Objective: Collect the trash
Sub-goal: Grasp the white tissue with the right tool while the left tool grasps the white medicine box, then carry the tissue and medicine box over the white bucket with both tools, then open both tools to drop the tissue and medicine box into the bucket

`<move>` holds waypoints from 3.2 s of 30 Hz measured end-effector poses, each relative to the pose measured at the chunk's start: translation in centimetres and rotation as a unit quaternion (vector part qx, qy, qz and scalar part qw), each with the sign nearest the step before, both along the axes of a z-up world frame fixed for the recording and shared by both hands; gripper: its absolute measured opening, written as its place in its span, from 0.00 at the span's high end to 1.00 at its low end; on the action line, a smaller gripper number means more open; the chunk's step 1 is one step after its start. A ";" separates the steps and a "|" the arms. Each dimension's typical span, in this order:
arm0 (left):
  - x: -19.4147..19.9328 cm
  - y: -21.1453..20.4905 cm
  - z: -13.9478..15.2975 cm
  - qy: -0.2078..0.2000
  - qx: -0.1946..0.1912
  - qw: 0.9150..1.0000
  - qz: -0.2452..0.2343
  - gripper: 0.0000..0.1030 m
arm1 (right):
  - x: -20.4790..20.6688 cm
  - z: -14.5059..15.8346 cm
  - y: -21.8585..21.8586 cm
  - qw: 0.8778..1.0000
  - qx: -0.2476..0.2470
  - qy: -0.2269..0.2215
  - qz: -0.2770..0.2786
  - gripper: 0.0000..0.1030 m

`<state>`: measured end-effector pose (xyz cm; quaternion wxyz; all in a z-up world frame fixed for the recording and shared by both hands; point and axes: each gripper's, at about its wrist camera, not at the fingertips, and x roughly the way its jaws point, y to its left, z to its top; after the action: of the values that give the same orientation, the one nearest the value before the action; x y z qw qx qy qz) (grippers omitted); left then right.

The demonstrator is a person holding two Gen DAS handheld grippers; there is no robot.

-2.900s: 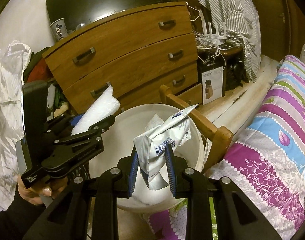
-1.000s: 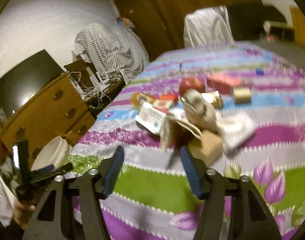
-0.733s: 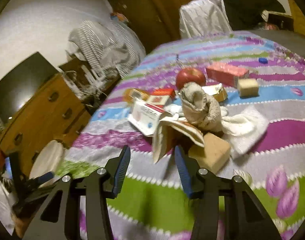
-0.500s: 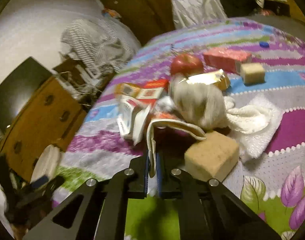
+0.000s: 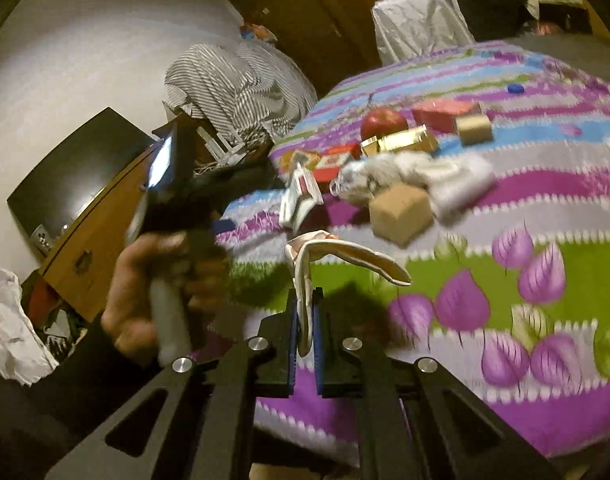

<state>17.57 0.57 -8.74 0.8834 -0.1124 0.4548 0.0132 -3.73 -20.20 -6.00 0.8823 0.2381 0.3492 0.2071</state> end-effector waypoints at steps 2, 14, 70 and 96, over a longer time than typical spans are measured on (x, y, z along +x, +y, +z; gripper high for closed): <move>0.7 -0.8 -1.2 0.018 -0.015 1.000 0.003 0.06 | -0.5 -0.7 -0.2 1.000 0.001 0.007 0.003 0.93; -0.8 0.1 -2.1 0.002 -0.035 0.998 -0.054 0.53 | -1.4 -0.4 -0.3 1.000 -0.004 -0.001 -0.002 0.93; -14.9 20.4 8.1 -0.135 0.176 0.968 0.120 0.51 | 5.8 11.3 21.3 0.978 -0.091 -0.105 0.157 0.93; -17.3 33.3 8.9 -0.121 0.201 0.948 0.213 0.51 | 11.1 15.2 44.1 0.941 -0.145 -0.129 0.277 0.93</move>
<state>0.30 33.86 0.17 0.9127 -0.0271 0.2978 0.2785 7.34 23.91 9.22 0.8524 -0.0276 0.3106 0.4197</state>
